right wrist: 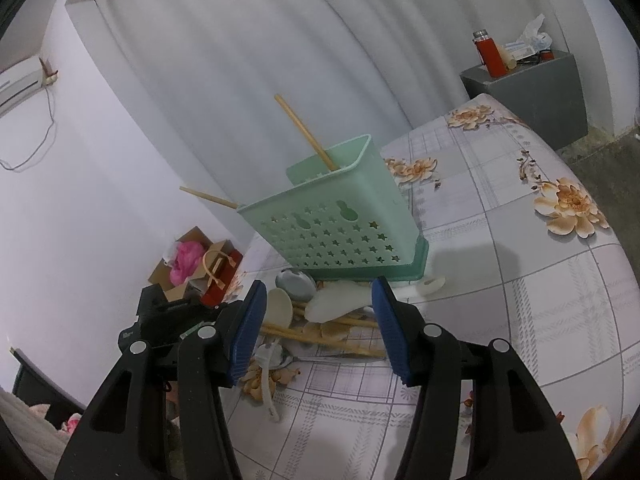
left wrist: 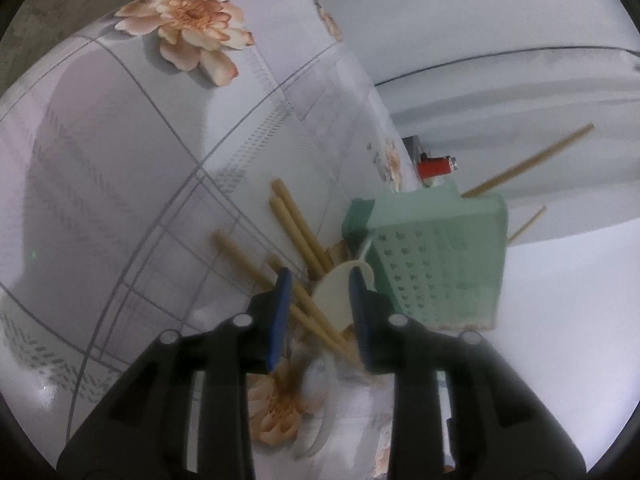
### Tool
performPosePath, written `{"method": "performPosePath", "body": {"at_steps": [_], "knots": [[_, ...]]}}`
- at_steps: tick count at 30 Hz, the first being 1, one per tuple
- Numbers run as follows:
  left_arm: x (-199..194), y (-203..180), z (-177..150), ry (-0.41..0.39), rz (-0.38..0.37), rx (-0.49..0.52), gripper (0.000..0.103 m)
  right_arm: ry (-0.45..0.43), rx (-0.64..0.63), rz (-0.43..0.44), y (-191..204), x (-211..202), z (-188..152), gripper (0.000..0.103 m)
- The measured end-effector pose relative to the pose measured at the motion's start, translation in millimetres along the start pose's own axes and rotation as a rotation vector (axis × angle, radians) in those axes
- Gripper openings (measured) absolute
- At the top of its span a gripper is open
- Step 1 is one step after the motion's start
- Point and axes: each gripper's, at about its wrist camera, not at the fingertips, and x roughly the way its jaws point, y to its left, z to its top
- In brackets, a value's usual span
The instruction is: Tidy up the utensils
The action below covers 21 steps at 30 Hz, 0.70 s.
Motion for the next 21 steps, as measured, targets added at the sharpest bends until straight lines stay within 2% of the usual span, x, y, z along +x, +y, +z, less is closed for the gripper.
{"method": "performPosePath", "body": {"at_steps": [9,16,19,21], "knots": [[5,-13,3,0.011,0.085,-0.005,0.027,-0.003,0.015,0.001,-6,0,0,0.054],[-4,-24,-6,0.005,0.127,0.067,0.027,0.003,0.019,0.015,-9,2,0,0.054],[-13,-25,-12,-0.019,0.16,0.107,0.027,0.039,-0.025,0.025,-3,11,4,0.054],[-21,-22,-17,-0.041,0.181,0.127,0.027,0.083,-0.114,0.032,12,26,10,0.054]]}}
